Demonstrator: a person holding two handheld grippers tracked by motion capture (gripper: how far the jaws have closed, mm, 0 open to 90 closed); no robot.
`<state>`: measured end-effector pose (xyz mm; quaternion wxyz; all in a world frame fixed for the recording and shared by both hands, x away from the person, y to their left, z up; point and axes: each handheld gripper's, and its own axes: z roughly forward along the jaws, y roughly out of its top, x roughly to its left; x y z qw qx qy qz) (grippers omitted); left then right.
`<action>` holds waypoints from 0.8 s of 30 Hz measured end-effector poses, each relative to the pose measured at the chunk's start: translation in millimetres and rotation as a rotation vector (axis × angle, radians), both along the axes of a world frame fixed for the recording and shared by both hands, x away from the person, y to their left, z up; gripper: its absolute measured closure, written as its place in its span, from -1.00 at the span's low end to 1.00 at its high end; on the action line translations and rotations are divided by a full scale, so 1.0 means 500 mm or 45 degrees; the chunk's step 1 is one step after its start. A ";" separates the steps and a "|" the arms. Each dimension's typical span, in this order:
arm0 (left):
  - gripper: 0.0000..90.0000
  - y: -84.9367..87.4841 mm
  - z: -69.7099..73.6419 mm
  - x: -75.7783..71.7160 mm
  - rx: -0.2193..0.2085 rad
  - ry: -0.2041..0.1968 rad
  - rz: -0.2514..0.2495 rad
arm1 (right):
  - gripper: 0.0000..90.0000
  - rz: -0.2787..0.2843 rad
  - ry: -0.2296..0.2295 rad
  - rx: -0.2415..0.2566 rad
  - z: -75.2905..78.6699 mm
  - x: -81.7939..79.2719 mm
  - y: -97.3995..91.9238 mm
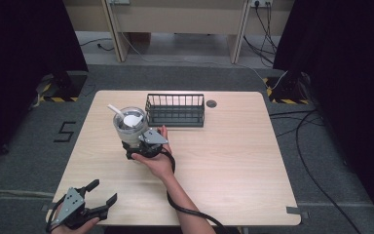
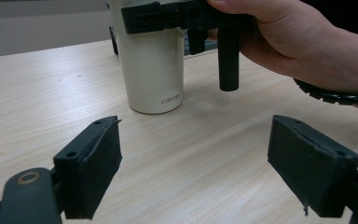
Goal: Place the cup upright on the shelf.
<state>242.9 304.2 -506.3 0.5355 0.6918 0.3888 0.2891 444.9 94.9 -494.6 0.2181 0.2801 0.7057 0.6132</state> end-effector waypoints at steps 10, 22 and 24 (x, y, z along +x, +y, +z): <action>-0.63 0.004 0.000 0.000 -0.004 -0.003 0.007 | -0.79 -0.024 0.009 0.012 0.000 -0.001 0.001; -0.63 0.004 0.001 0.000 -0.006 -0.002 0.007 | -0.79 -0.035 -0.002 0.033 0.010 -0.001 -0.003; -0.63 0.004 0.001 0.000 -0.006 -0.003 0.006 | -0.79 -0.041 -0.001 0.035 0.014 -0.001 -0.004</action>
